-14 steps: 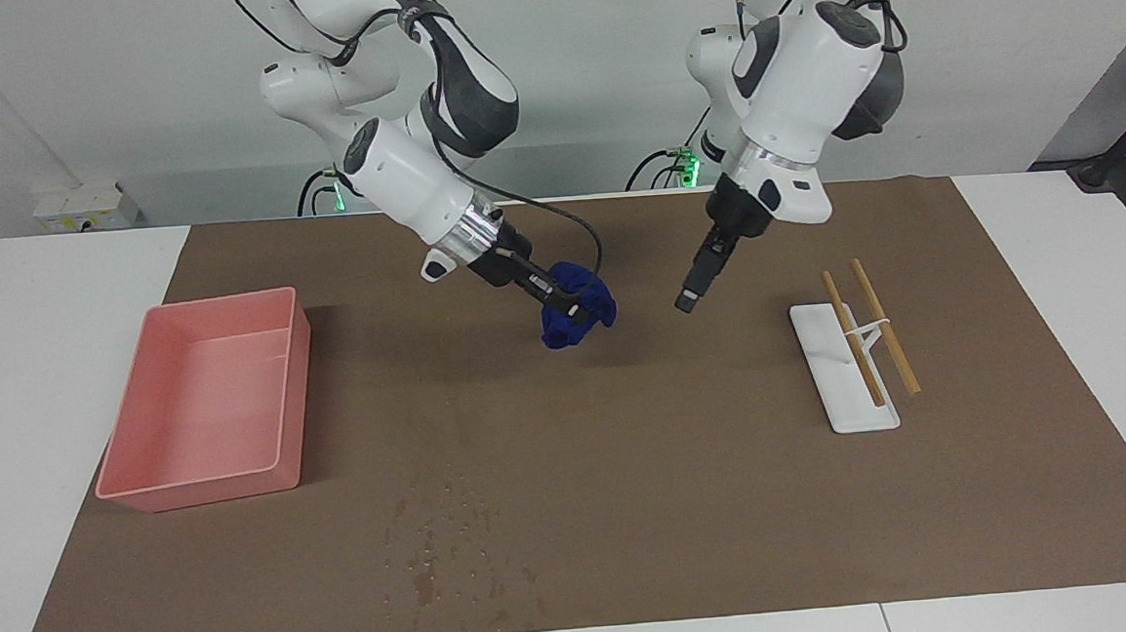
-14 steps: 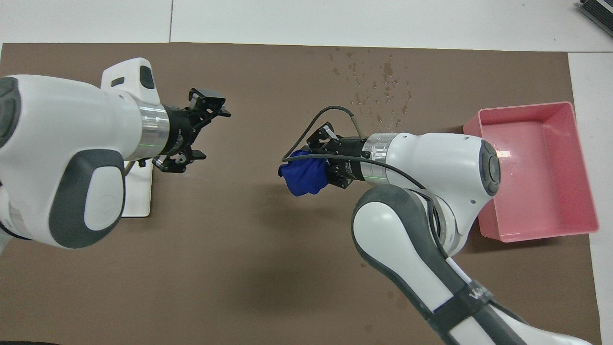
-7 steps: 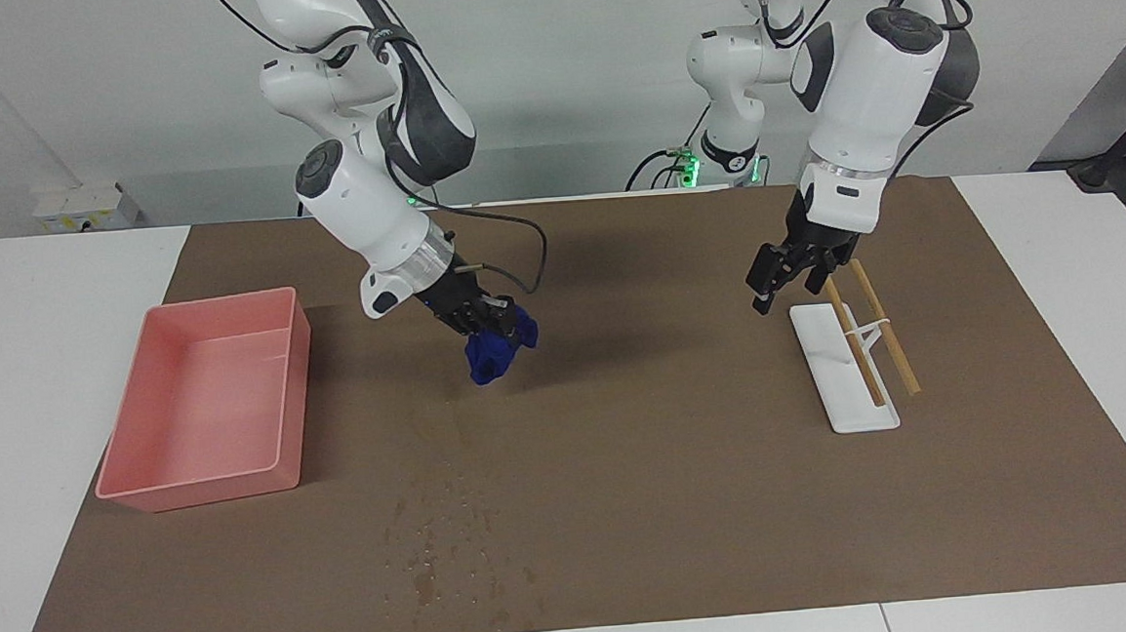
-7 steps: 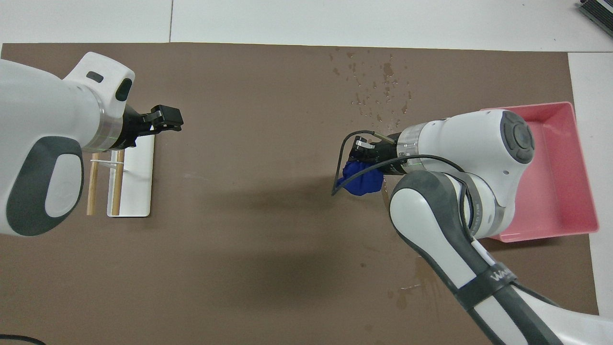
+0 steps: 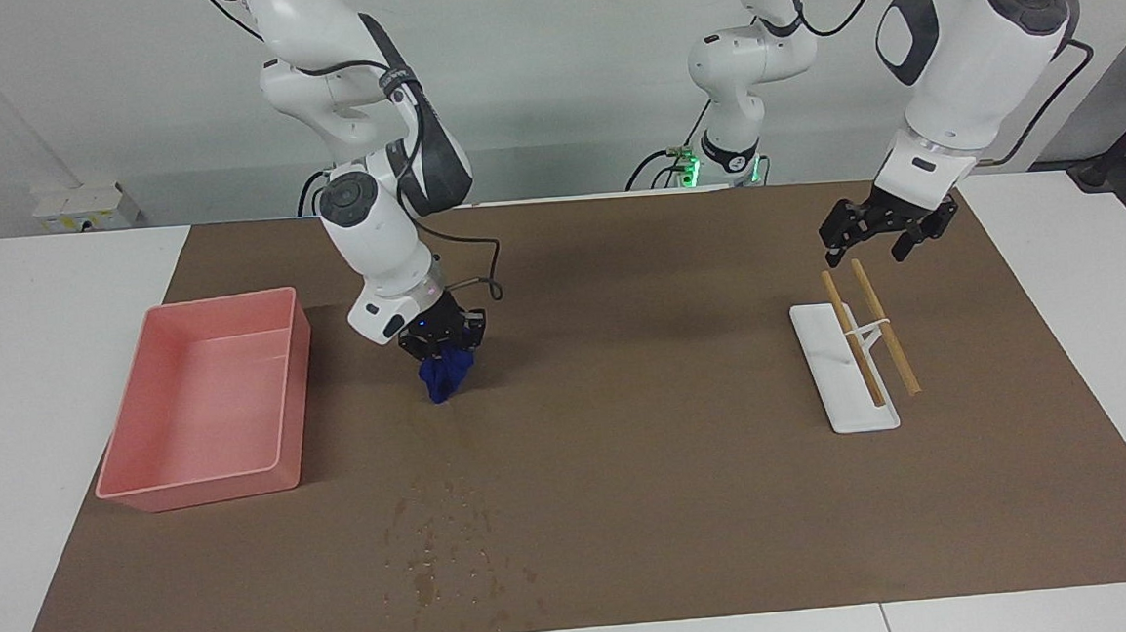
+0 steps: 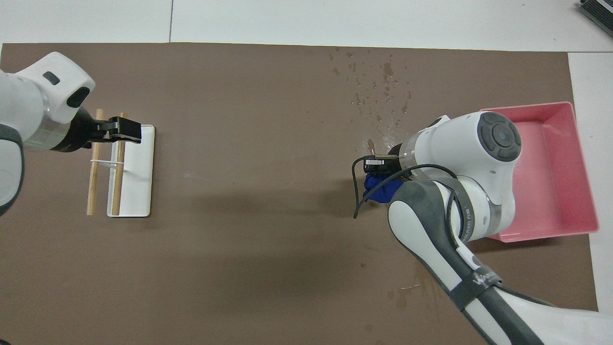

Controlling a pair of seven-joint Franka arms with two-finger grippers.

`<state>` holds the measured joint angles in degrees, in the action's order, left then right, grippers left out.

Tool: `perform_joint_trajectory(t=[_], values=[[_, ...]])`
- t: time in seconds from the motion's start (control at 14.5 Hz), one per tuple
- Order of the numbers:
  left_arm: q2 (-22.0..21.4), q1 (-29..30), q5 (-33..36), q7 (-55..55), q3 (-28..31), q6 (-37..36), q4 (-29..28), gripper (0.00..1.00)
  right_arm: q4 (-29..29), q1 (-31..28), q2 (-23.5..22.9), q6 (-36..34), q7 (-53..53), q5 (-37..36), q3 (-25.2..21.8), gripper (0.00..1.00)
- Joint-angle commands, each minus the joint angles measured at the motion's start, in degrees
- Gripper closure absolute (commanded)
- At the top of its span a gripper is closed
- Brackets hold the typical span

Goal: Wipe water with towel using both arms
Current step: 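Lower the towel onto the water with the right gripper while the left withdraws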

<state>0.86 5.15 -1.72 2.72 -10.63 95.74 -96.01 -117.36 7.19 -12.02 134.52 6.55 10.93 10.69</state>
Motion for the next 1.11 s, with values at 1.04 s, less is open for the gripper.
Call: perform_joint_trajectory(t=[1.04], values=[[-0.42, -0.49, 1.02, -0.61, -0.27, -11.54, 6.36, 0.0, 22.51, -2.97, -20.32, 14.46, -8.22, -8.98, 0.92, 1.0]])
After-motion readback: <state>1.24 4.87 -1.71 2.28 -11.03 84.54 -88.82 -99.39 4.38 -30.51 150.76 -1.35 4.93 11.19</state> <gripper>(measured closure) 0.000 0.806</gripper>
